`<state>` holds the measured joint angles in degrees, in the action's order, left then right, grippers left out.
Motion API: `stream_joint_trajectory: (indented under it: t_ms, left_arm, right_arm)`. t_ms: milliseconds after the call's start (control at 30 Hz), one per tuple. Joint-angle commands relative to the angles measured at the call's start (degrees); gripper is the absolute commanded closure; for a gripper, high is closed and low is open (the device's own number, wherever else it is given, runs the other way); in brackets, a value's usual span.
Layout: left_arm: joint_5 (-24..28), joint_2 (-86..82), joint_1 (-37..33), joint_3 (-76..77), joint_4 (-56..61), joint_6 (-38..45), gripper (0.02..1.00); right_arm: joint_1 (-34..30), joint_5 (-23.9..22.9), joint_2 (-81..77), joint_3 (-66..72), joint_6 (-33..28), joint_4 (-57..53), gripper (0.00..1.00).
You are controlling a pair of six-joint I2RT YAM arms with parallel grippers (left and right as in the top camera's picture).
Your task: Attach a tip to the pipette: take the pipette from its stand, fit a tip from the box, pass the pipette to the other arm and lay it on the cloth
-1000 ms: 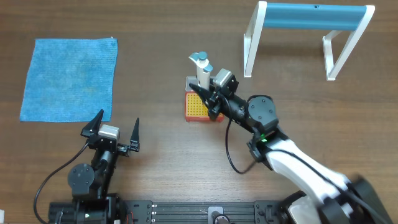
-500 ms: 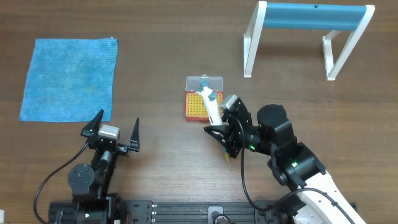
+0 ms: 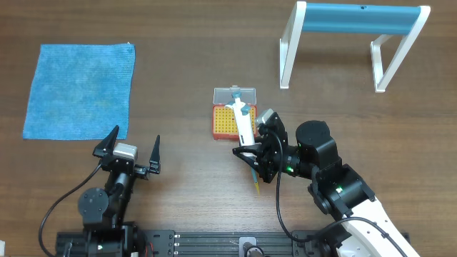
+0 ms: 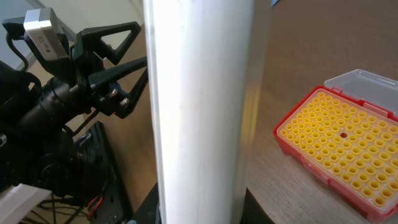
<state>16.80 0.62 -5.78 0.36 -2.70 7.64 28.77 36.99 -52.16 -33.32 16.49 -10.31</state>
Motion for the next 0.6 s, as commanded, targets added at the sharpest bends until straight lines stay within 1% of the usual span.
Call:
stream_joint_trajectory:
  t_ms: [33,100,133,167,200,233,300,333,367,400,433,500,600]
  left_arm:
    - [0.2,-0.4,0.2,0.0,-0.4,0.2,0.053]
    - [0.9,-0.4,0.2,0.0,-0.3,0.1,0.053]
    - [3.9,-0.4,0.2,0.0,0.2,-1.1,0.051]
    - [7.2,-0.4,0.2,0.0,1.2,-4.5,0.053]
    - [10.6,-0.4,0.2,0.0,2.3,-10.6,0.053]
    - [13.3,-0.4,0.2,0.0,3.5,-19.6,0.053]
    - [16.0,-0.4,0.2,0.0,4.7,-49.9,0.051]
    - [17.8,-0.4,0.2,0.0,3.9,-66.8,0.051]
    - [17.7,-0.4,0.2,0.0,3.0,-75.7,0.051]
    - [16.5,-0.4,0.2,0.0,1.5,-80.2,0.051]
    - [15.2,-0.4,0.2,0.0,-0.1,-82.2,0.051]
    - [11.6,-0.3,0.2,0.0,0.9,-84.8,0.053]
    - [10.1,-0.3,0.2,0.0,0.7,-90.0,0.051]
  right_arm:
    - [0.1,-0.3,0.6,-0.6,4.0,1.0,0.921]
    - [0.1,-0.3,0.6,-0.6,6.3,1.0,0.921]
    - [0.1,-0.3,0.6,-0.6,7.6,1.0,0.921]
    - [0.1,-0.3,0.6,-0.6,9.0,1.0,0.921]
    - [0.1,-0.3,0.6,-0.6,10.6,1.2,0.921]
    - [0.1,-0.3,0.6,-0.6,11.5,1.2,0.923]
    - [0.1,-0.3,0.6,-0.6,12.0,2.0,0.921]
    - [0.1,-0.3,0.6,-0.6,12.0,2.7,0.921]
    - [0.1,-0.3,0.6,-0.6,12.0,3.1,0.921]
    - [0.1,-0.3,0.6,-0.6,12.0,3.2,0.921]
    - [0.1,-0.3,0.6,-0.6,12.0,3.3,0.919]
    - [0.2,-0.3,0.6,-0.6,12.4,3.3,0.919]
    - [0.2,-0.3,0.5,-0.6,16.4,3.3,0.915]
